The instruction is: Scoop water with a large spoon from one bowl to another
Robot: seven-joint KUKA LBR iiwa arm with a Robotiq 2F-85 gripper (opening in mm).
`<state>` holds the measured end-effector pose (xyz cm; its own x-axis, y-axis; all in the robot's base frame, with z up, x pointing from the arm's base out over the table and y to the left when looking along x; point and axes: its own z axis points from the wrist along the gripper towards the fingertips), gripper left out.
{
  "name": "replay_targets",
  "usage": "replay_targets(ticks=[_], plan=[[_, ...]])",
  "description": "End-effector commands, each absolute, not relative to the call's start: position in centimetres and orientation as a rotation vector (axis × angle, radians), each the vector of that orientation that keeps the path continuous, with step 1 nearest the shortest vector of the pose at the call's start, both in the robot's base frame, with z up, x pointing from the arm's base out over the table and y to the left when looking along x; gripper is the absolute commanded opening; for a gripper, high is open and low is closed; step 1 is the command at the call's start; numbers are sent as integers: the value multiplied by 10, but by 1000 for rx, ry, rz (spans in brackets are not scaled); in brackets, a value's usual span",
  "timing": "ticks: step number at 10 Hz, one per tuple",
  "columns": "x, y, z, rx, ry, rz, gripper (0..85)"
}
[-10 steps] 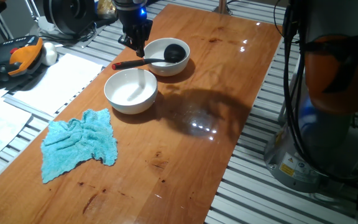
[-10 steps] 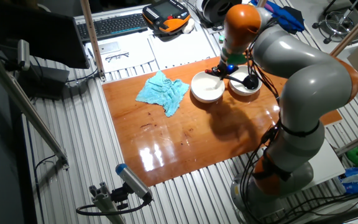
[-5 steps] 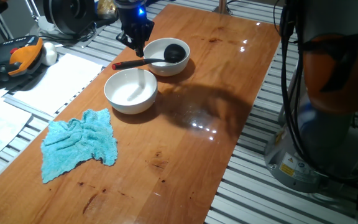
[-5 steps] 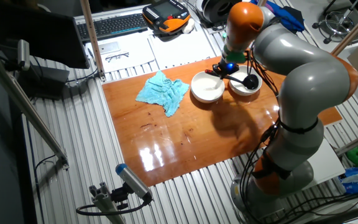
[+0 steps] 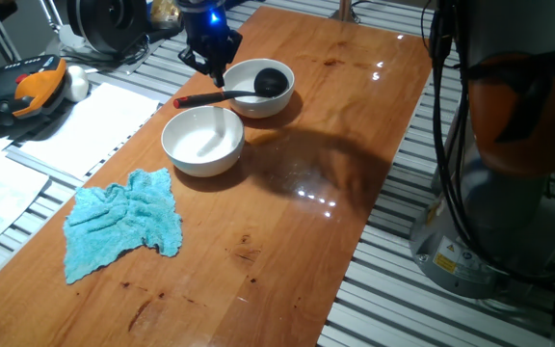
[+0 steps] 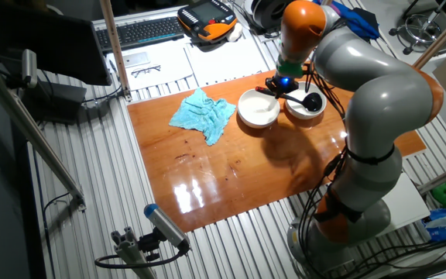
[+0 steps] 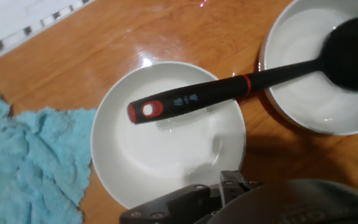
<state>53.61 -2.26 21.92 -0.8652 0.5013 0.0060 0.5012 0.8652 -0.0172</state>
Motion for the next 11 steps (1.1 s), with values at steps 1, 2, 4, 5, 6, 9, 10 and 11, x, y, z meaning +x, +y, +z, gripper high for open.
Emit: replay_targets(ticks=[1,2,4,5,6,9,10,11], plan=[[537,-23,218,-1031,-2961,21,0],[538,-23,218,-1083,-2950,38,0],[539,-24,217,-1226,-2931,71,0],[542,-27,215,-1294,-2905,58,0],[546,-31,213,-1353,-2876,37,0],[551,-38,209,-1471,-2816,12,0],[552,-38,210,-1531,-2789,12,0],[553,-38,209,-1599,-2747,2,0]])
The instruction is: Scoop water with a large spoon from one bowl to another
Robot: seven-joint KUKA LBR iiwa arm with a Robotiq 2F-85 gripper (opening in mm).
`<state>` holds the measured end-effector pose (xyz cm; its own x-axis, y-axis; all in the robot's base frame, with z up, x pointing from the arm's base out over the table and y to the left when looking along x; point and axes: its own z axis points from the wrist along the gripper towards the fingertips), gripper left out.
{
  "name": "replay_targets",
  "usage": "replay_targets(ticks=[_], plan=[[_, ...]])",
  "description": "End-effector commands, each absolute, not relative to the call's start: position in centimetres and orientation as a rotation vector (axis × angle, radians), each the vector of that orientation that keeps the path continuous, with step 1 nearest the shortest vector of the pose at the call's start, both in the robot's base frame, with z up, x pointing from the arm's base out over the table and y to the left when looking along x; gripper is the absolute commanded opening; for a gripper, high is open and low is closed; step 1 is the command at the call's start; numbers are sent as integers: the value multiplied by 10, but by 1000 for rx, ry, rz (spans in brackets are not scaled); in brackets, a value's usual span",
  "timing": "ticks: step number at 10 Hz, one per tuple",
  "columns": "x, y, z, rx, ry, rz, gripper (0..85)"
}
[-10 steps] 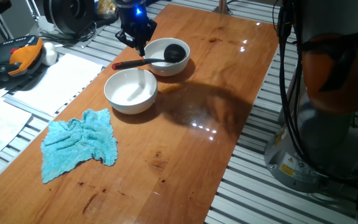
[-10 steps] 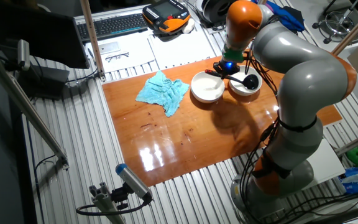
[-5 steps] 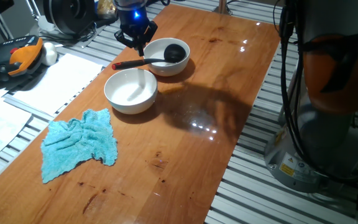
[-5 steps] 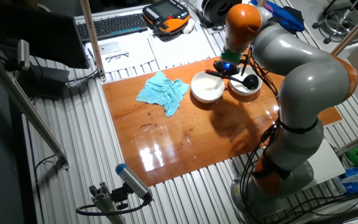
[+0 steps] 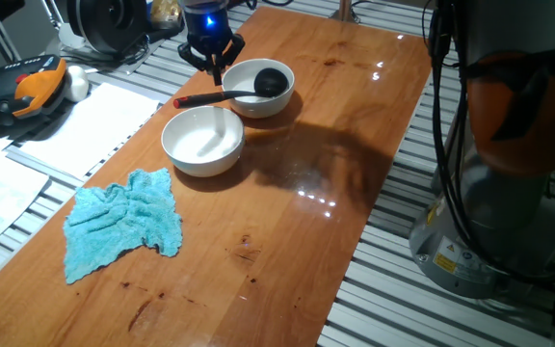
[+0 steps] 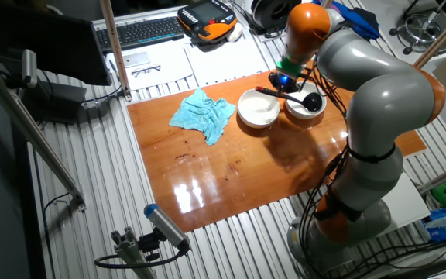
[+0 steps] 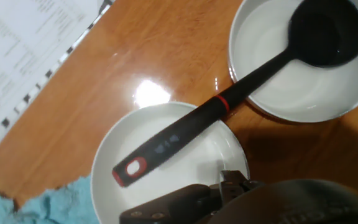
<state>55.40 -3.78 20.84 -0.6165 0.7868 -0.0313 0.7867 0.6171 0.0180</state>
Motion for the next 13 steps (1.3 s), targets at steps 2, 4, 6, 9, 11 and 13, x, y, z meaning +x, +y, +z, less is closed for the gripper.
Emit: replay_targets(ticks=[2,4,6,9,11,13], plan=[[560,-38,203,1693,2576,-13,0],[563,-38,200,1708,2534,-45,0],[570,-33,196,1721,2520,-53,0],[574,-33,191,1754,2515,9,0],[574,-33,191,1738,2526,8,0],[574,-33,191,1699,2509,34,0]])
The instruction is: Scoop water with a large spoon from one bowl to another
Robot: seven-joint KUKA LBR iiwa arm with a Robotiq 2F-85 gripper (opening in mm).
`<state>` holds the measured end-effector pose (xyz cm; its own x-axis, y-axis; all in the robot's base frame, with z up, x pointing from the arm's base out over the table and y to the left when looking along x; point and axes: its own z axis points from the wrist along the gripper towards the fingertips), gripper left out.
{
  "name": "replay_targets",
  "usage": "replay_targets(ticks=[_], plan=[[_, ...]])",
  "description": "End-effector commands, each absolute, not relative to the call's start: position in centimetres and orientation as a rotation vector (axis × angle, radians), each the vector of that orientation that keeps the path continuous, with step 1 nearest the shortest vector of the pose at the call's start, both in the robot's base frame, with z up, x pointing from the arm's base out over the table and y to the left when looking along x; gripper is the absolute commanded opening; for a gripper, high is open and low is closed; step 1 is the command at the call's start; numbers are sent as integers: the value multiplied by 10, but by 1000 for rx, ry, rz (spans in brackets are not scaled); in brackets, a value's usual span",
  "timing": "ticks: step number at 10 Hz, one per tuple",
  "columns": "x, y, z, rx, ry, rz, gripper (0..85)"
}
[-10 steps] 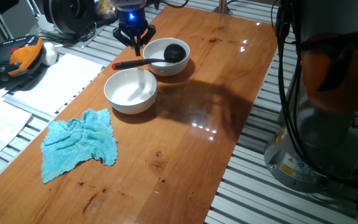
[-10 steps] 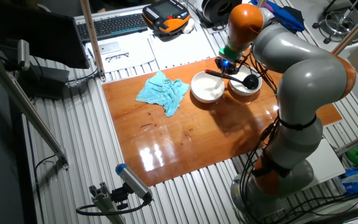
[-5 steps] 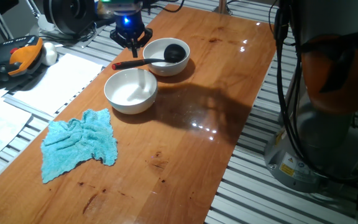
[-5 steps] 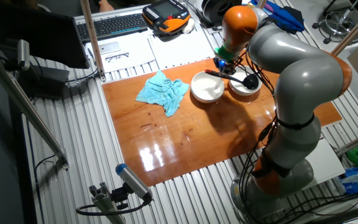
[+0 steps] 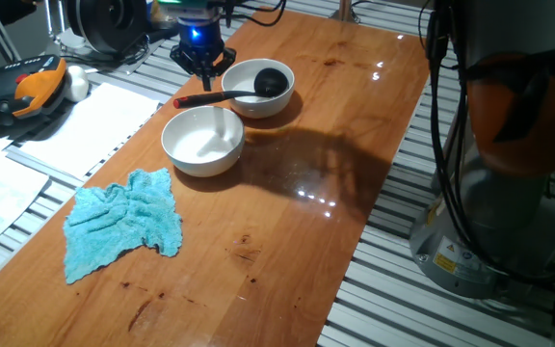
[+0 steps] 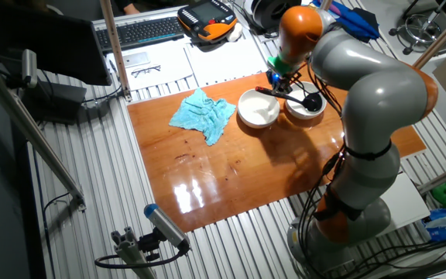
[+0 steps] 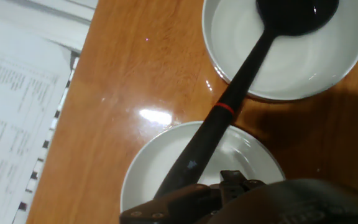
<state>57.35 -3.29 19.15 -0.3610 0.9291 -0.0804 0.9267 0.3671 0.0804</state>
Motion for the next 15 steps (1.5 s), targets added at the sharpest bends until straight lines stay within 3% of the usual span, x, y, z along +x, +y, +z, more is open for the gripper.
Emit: replay_targets(ticks=[1,10,15], plan=[[574,-33,191,1729,2487,20,0],[578,-35,188,1987,2243,-65,0],[593,-69,196,2201,2157,-33,0]])
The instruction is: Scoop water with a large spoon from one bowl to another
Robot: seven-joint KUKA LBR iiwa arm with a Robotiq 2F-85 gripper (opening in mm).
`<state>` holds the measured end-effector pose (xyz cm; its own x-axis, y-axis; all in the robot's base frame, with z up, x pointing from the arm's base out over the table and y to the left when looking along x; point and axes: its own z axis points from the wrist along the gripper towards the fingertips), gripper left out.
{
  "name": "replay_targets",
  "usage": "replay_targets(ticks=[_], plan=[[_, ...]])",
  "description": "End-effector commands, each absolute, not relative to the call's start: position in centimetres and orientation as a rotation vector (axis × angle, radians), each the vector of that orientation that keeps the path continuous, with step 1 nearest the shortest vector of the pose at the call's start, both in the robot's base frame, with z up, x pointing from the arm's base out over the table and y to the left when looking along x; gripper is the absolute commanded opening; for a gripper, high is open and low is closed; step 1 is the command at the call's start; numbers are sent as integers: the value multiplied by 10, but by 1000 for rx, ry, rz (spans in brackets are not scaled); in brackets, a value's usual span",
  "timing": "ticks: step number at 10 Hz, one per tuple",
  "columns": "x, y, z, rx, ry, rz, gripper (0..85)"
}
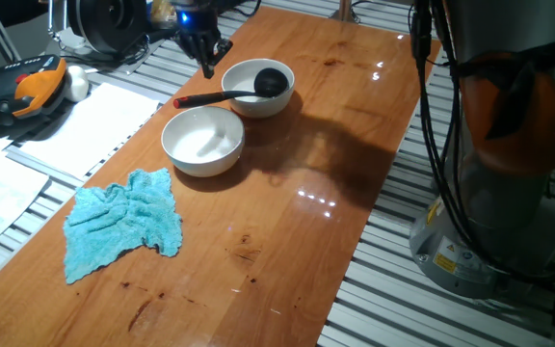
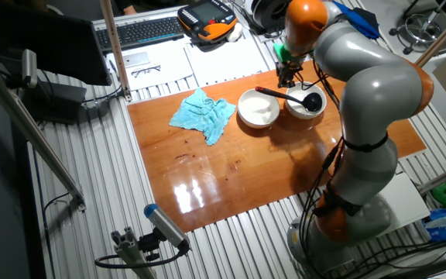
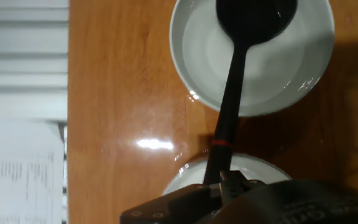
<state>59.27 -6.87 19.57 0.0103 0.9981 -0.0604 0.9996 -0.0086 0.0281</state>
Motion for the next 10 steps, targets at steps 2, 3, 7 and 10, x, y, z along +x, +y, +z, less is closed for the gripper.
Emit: replay_targets(ticks=[2,3,7,10], plan=[[595,-68,193,2195,2125,-70,0],[596,-69,190,2204,2112,-76,0],[599,-81,176,2234,2070,-66,0],[599,-88,173,2275,2080,-46,0]])
